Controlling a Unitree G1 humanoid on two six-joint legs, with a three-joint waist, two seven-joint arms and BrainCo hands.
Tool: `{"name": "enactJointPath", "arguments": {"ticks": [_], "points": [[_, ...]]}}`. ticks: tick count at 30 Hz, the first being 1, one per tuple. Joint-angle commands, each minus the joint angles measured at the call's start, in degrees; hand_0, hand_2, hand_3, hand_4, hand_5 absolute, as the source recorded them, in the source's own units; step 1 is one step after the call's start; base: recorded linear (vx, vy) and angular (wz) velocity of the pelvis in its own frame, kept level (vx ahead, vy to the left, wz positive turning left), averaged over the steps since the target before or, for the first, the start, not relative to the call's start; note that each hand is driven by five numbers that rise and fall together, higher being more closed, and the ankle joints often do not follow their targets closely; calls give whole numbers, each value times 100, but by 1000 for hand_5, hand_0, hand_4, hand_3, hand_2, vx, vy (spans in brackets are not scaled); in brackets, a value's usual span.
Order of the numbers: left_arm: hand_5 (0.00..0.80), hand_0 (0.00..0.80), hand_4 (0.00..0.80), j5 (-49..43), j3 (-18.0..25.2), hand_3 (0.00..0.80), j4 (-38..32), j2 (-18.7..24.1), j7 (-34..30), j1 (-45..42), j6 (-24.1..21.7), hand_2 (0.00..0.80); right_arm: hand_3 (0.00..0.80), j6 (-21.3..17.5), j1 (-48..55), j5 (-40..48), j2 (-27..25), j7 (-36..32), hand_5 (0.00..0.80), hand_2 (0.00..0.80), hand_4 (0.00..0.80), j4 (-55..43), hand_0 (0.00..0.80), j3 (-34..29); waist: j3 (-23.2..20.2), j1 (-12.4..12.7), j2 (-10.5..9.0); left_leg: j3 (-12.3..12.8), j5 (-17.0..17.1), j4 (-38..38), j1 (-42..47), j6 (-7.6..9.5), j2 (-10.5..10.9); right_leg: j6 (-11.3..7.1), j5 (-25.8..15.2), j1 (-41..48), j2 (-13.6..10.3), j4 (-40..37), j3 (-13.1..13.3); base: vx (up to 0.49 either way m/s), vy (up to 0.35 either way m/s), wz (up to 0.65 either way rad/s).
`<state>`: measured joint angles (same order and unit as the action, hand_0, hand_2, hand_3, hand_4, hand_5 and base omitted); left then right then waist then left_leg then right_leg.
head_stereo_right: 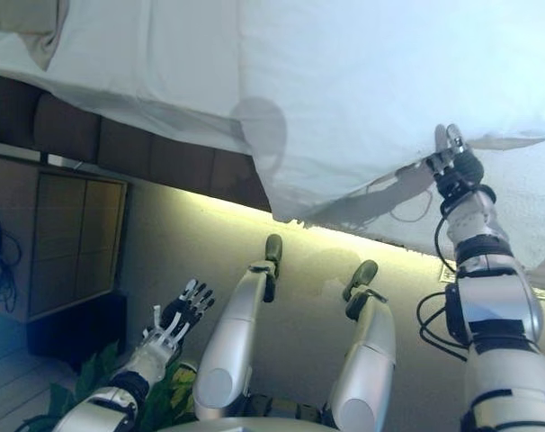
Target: Make the bed neatly
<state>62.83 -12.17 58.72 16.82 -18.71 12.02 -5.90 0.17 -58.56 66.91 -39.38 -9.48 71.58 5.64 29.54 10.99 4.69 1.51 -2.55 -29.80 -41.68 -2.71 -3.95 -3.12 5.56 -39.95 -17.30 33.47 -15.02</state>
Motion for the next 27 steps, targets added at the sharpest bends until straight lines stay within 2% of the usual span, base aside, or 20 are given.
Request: {"name": "enactJointPath", "arguments": {"ticks": [1, 6, 7, 8, 13, 19, 24, 27], "points": [[0, 0, 0, 179, 75, 0, -211, 286, -104, -449, -27, 0, 0, -521, -795, -11, -901, 26, 0, 0, 0, -610, 0, 216, 26, 95, 142, -263, 258, 521, 249, -37, -88, -487, -166, 343, -357, -10, 296, 0, 0, 0], [0, 0, 0, 193, 107, 0, -290, 335, -110, -584, 35, 0, 0, -603, -1210, 8, -1123, -99, 0, 0, 0, -661, 0, 387, 26, 133, 167, -284, 285, 570, 299, -33, -74, -477, -147, 364, -356, 21, 273, 0, 0, 0], [0, 0, 0, 197, 103, 0, -308, 342, -113, -604, 34, 0, 474, -718, -1252, -2, -1145, -165, 474, 474, 474, -688, 474, 436, 26, 138, 169, -286, 299, 592, 311, -29, -71, -476, -148, 368, -351, 17, 274, 0, 0, 0], [0, 0, 0, 196, 114, 0, -314, 343, -128, -617, 34, 0, 800, -789, -1283, -7, -1168, -177, 800, 800, 800, -724, 800, 459, 26, 135, 168, -283, 312, 614, 327, -31, -72, -480, -145, 380, -345, 5, 271, 0, 0, 0], [0, 0, 0, 189, 193, 0, -361, 363, -218, -703, 24, 0, 800, -740, -1146, 34, -1221, -574, 800, 800, 800, -891, 800, 373, 26, 142, 152, -263, 346, 739, 473, -57, -79, -486, -151, 536, -348, -86, 203, -2, -4, -1], [0, 0, 0, 179, 251, 0, -381, 445, -268, -692, 22, 0, 800, -643, -1000, 70, -1195, -728, 800, 800, 800, -905, 800, 255, 24, 156, 77, -244, 366, 869, 708, -100, -135, -513, -174, 827, -329, -297, 92, -11, -28, 1], [0, 0, 0, 324, 247, 0, -413, 499, -417, -600, -188, 0, 800, -513, -903, 77, -1130, -876, 800, 800, 800, -863, 800, 205, 21, 139, -14, -225, 367, 958, 1005, -150, -216, -521, -175, 1161, -267, -476, 46, -16, -37, 1], [0, 0, 0, 484, 249, 0, -701, 570, -419, -499, -293, 0, 800, -432, -772, 68, -1070, -929, 800, 800, 800, -878, 800, 159, -73, 122, -90, -210, 339, 980, 1166, -187, -298, -519, -187, 1366, -214, -609, -1, 11, -51, -4]]}}
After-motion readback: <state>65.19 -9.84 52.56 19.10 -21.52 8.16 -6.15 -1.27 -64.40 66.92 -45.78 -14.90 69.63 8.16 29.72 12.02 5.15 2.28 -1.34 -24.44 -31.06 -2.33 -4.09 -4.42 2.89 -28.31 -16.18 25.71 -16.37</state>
